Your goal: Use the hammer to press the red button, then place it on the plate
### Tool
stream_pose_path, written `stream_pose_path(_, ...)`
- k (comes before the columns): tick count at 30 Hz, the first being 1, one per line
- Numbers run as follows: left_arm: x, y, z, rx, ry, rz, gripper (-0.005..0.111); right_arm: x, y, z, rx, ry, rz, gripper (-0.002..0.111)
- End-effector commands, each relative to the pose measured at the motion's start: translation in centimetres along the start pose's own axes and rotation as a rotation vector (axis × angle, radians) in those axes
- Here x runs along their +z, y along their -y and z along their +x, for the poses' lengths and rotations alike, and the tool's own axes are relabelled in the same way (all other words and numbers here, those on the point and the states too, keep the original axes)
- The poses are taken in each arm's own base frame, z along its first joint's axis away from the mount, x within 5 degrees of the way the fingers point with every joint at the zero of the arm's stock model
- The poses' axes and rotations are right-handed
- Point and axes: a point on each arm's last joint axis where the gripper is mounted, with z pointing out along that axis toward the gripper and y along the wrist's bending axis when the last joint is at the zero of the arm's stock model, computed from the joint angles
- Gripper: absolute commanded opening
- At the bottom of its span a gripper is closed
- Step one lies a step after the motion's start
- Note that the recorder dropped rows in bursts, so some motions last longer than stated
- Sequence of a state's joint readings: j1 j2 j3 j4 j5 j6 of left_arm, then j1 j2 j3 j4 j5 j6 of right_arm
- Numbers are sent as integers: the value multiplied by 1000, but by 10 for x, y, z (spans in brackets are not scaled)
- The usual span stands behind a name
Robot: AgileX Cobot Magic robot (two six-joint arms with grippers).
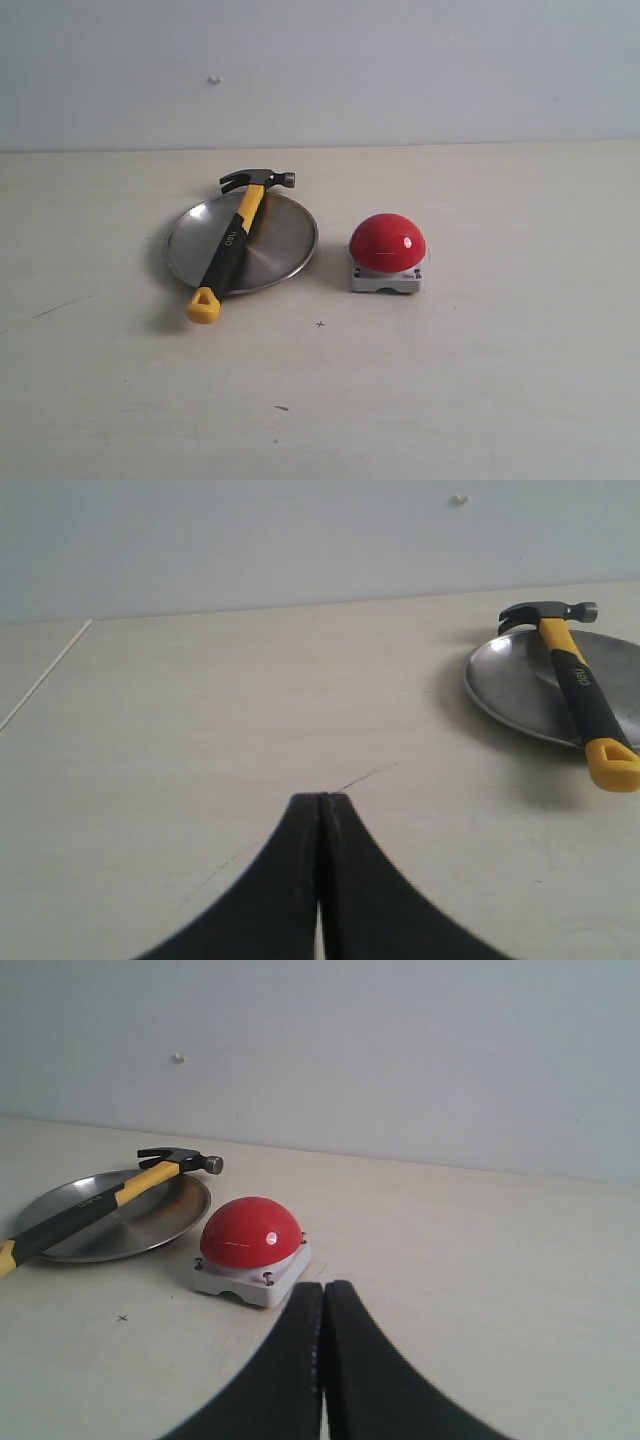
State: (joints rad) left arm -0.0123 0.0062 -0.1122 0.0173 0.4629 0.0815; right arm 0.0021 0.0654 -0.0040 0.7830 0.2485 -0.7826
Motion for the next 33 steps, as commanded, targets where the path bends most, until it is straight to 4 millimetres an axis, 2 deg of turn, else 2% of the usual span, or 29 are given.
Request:
stream_pose_path(1, 0, 0, 2, 8, 1, -3, 0, 0, 0, 1, 2, 6, 0, 0)
stream_pose_path(33, 0, 0, 2, 19, -4, -2, 0, 0, 0, 1, 2, 6, 0, 0)
